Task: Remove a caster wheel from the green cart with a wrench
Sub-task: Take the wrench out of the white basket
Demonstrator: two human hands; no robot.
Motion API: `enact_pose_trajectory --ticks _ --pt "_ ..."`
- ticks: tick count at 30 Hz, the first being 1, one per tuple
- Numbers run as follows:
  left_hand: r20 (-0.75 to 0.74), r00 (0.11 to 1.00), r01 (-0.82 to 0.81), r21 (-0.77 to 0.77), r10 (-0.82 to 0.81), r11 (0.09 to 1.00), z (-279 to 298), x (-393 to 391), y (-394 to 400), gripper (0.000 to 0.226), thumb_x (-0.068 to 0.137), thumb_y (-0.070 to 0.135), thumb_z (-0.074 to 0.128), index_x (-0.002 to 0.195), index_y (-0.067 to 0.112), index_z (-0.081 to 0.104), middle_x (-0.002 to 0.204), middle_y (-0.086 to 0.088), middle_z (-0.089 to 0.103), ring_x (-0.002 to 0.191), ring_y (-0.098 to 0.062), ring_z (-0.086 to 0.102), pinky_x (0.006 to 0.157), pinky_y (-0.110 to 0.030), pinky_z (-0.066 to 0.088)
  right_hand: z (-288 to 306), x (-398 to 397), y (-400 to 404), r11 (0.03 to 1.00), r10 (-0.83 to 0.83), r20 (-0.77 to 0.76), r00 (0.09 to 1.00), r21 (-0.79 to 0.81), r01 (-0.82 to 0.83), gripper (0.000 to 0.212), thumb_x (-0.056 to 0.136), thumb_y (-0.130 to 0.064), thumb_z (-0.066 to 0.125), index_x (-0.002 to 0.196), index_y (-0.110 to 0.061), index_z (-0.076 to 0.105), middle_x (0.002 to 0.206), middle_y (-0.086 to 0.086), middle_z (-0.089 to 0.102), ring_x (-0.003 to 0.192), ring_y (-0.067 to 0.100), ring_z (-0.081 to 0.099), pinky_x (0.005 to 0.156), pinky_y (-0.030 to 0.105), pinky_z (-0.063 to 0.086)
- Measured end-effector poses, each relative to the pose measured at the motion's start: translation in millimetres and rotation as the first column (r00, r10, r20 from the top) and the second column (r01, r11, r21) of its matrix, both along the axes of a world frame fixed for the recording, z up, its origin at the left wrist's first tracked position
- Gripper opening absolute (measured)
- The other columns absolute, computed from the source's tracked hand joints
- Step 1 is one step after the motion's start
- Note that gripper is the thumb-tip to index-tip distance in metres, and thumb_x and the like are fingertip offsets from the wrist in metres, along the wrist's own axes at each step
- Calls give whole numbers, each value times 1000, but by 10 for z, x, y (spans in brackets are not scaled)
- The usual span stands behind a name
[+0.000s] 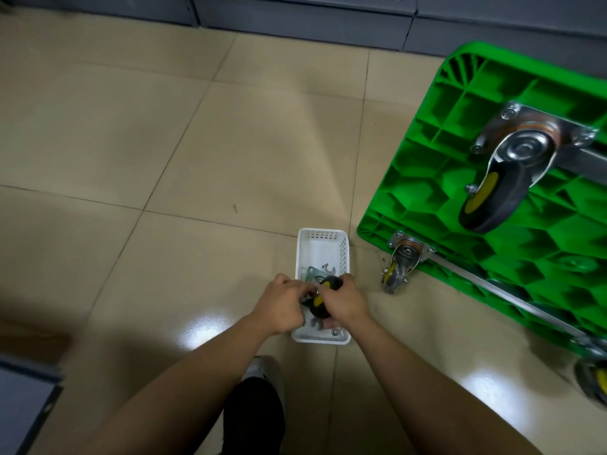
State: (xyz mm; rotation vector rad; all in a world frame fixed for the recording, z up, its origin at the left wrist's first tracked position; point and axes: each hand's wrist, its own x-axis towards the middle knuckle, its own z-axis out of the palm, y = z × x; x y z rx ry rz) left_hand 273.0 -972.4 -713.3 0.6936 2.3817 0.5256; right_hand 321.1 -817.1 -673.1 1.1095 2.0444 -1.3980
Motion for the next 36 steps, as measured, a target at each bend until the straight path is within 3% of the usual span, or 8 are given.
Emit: enact_pose_trajectory --ticks 6,13,18,21,25,30,33,36 --pt "-249 969 2 38 7 999 37 137 158 87 76 69 60 147 20 43 128 2 62 122 -24 50 102 -36 44 101 -142 40 981 98 -15 995 168 -94 51 83 -51 64 118 -16 50 102 7 68 81 25 67 60 28 50" --pt "-255 949 -161 112 185 981 100 103 485 50 91 41 62 127 12 44 98 -6 71 85 -32 70 66 -36 53 117 -340 139 987 70 -64 996 149 -60 51 77 -54 66 109 -16 52 85 8 73 76 27 72 68 36 59" --pt "-212 933 -253 186 290 949 103 -33 445 50 95 38 62 133 10 46 88 -10 71 76 -32 68 60 -32 44 139 -384 215 990 -93 -202 975 -123 69 39 95 -32 63 127 -13 56 76 13 72 52 18 66 57 36 59" --pt "-109 870 -437 281 481 854 131 -168 394 38 92 33 64 123 12 57 81 -8 70 73 -29 67 60 -31 45 -15 -265 297 982 -184 -203 962 -12 186 23 100 -16 53 98 1 69 64 12 69 52 21 65 69 50 62" --pt "31 790 -572 394 612 719 218 -291 359 23 93 26 67 111 12 65 78 5 65 69 -9 61 56 -6 39 -217 -87 123 934 277 207 938 169 -313 9 80 -12 77 74 -9 71 67 -1 66 63 13 63 63 21 54" --pt "98 748 -626 435 657 647 203 -366 342 10 94 24 67 89 19 59 69 13 58 66 1 56 55 -6 40 -517 -185 -139 861 353 254 901 289 -418 39 87 -15 77 121 -4 62 122 10 67 116 23 64 91 25 50" --pt "108 753 -620 443 649 647 139 -401 337 10 93 22 67 90 19 59 68 14 57 63 3 56 55 -6 40 -655 -232 -209 910 257 205 944 278 -308 28 102 -10 51 127 -1 60 128 12 64 100 18 65 82 11 51" --pt "109 781 -590 453 615 669 72 -376 341 10 92 23 68 97 17 62 68 15 58 65 11 58 56 -4 39 -684 -292 -232 919 225 167 960 292 -267 26 101 -12 56 124 -5 63 126 10 66 115 23 64 96 28 50"
